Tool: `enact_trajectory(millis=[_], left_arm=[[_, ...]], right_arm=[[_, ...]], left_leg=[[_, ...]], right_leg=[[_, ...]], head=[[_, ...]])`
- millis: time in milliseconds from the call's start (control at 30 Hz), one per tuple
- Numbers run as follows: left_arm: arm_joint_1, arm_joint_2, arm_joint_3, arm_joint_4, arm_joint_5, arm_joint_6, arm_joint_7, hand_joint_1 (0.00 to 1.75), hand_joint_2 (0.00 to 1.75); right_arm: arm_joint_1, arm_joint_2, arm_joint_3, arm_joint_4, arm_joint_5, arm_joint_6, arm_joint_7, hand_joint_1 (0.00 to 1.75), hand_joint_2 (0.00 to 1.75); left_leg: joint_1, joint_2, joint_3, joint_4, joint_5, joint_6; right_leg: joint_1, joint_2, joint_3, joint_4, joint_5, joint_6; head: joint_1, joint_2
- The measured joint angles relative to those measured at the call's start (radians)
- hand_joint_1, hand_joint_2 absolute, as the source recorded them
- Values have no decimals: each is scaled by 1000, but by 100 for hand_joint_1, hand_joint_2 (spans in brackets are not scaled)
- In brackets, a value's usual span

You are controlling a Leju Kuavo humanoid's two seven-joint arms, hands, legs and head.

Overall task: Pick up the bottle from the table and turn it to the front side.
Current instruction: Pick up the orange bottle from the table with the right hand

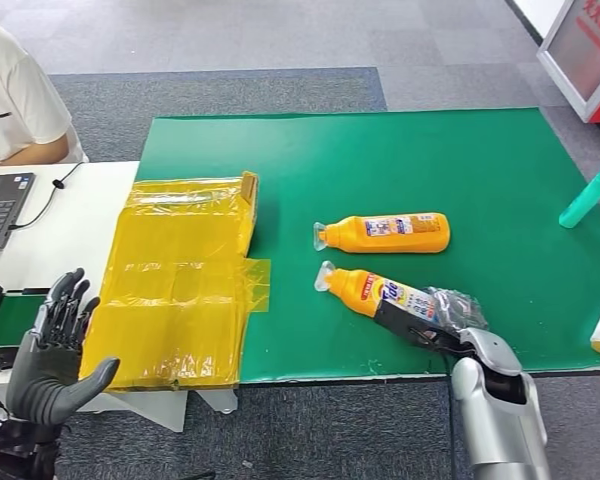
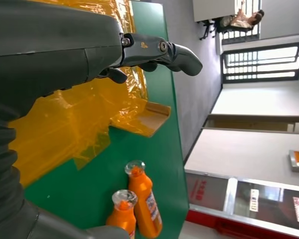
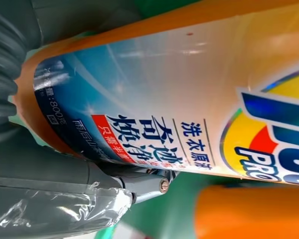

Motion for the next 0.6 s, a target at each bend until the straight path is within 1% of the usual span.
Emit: enact_trajectory(millis=[133, 233, 367, 467, 533, 600], left_arm=[[-8, -11, 0, 0, 45, 3, -6, 0, 175], [-12, -15, -1, 0, 51, 12, -6, 0, 175], [-18, -15, -10, 1, 52, 19, -10, 0, 175], [-22, -14, -30, 5, 55, 20, -16, 0, 175], [-27, -11, -55, 14, 45, 21, -15, 0, 175], [-39, -6, -101, 28, 17, 38, -11, 0, 175]], right_arm=[[55, 42, 7, -59, -181, -6, -25, 175, 175], [104, 63, 27, -105, -299, -10, -42, 175, 175], [156, 73, 65, -158, -458, 7, -64, 175, 175], [195, 75, 113, -194, -581, 19, -85, 175, 175], [215, 75, 149, -211, -648, 18, -101, 175, 175], [226, 75, 191, -222, -708, 12, -114, 175, 175]], left_leg=[[0, 0, 0, 0, 0, 0], [0, 0, -1, 0, 0, 0], [0, 0, -1, 0, -1, 0], [0, 0, -1, 0, -1, 0], [0, 0, -1, 0, -1, 0], [0, 0, -1, 0, -1, 0]], right_leg=[[0, 0, 0, 0, 0, 0], [0, 0, -1, 0, 0, 0], [0, 0, -1, 0, -1, 0], [0, 0, -1, 0, -1, 0], [0, 0, -2, 0, -1, 0], [0, 0, -2, 0, -1, 0]], head=[[0, 0], [0, 0], [0, 0], [0, 0], [0, 0], [0, 0]])
